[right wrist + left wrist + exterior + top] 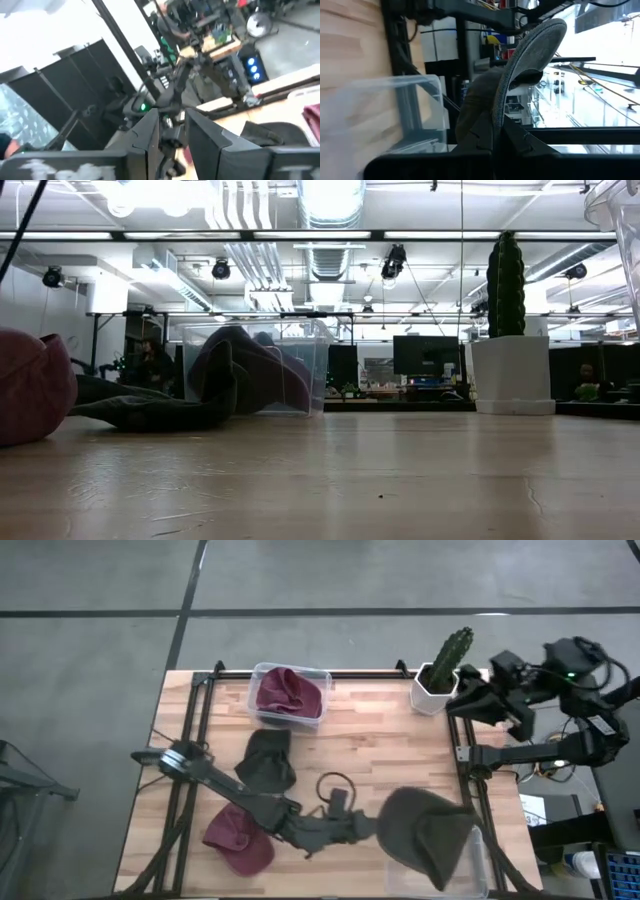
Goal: Pick and place caps into container
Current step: Put the bottom black cap into the bottom transparent container
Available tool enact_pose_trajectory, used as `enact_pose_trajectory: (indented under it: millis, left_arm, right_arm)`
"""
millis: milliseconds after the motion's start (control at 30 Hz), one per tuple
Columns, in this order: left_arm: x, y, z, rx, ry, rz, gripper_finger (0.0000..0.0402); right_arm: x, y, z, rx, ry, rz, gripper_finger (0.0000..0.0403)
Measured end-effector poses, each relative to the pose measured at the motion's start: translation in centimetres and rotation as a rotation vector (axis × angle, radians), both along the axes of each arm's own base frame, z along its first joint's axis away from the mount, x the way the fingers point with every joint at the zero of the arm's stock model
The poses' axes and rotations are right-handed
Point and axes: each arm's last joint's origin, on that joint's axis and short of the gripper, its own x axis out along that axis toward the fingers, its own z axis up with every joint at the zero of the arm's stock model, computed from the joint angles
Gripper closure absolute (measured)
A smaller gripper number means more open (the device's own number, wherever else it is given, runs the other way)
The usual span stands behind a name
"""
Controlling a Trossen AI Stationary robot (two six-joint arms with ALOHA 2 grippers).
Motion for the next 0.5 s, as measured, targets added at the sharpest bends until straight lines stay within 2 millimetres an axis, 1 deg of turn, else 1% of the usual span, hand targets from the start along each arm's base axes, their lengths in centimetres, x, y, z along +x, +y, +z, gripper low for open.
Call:
enact_pose_trajectory:
  millis: [100,267,400,500]
  left_arm:
    - [1.5,-1.1,-0.6,-0.003,-0.005,-0.001,0.0396]
    - [3.2,-2.8,-1.3,-0.074,-0.037,0.072,0.0393]
    - [4.0,-3.9,-1.6,-0.069,-0.045,0.139,0.0396]
    - [4.4,-4.8,-2.3,-0.078,-0.035,0.201,0.0396]
  right_arm:
    - [-1.4,0.2,0.3,-0.035,-0.047,-0.017,0.0312]
    - [-3.1,0.5,0.7,-0.077,-0.118,-0.072,0.0315]
    - [-4.1,0.7,0.9,-0.116,-0.156,-0.079,0.0317]
    - [-4.7,0.8,0.9,-0.132,-0.175,-0.08,0.0314]
